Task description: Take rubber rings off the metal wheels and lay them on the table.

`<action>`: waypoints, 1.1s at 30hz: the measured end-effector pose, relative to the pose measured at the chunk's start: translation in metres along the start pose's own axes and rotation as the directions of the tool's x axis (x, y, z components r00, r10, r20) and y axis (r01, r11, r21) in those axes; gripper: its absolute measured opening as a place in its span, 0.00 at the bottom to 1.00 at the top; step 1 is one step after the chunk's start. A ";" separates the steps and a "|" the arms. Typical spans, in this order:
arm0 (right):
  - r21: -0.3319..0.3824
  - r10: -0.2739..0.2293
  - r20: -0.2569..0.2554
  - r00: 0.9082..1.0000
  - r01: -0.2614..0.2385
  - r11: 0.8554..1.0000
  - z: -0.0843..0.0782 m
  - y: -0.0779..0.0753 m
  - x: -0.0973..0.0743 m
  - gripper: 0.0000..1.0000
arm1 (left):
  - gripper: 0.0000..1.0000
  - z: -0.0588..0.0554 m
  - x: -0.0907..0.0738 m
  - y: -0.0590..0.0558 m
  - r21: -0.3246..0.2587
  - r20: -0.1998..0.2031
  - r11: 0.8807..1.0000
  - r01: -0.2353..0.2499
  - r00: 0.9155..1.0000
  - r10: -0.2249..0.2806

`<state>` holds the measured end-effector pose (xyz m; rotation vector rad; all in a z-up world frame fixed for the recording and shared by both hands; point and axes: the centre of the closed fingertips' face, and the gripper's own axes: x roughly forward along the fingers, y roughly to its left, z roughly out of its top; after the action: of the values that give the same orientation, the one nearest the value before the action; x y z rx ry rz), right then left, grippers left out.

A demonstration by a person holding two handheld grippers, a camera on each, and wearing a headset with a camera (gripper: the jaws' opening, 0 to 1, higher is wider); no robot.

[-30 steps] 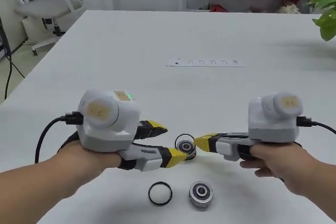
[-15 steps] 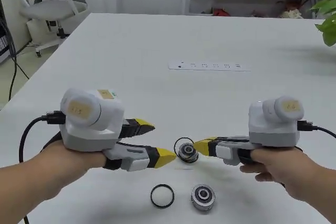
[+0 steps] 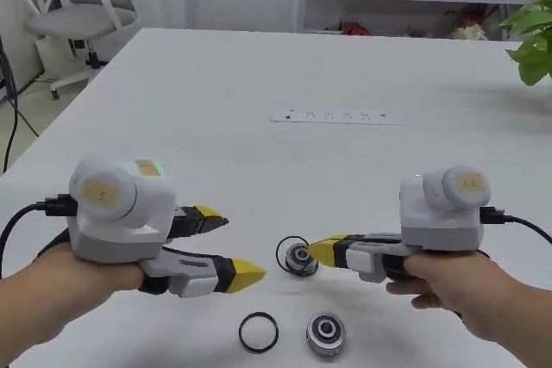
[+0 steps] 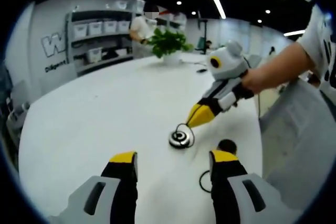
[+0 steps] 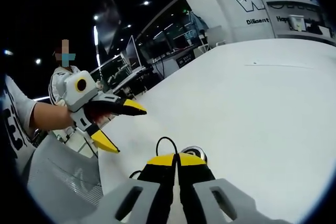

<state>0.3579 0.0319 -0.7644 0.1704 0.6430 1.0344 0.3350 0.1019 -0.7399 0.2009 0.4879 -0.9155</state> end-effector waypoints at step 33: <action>-0.061 0.117 -0.099 0.988 -0.124 0.990 -0.022 0.046 0.029 0.00 | 0.57 -0.010 -0.024 0.017 -0.039 0.011 0.997 -0.065 0.998 0.065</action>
<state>0.3210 0.0768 -0.7745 0.1026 0.6892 1.1848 0.3330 0.1321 -0.7375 0.1752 0.4842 -0.8425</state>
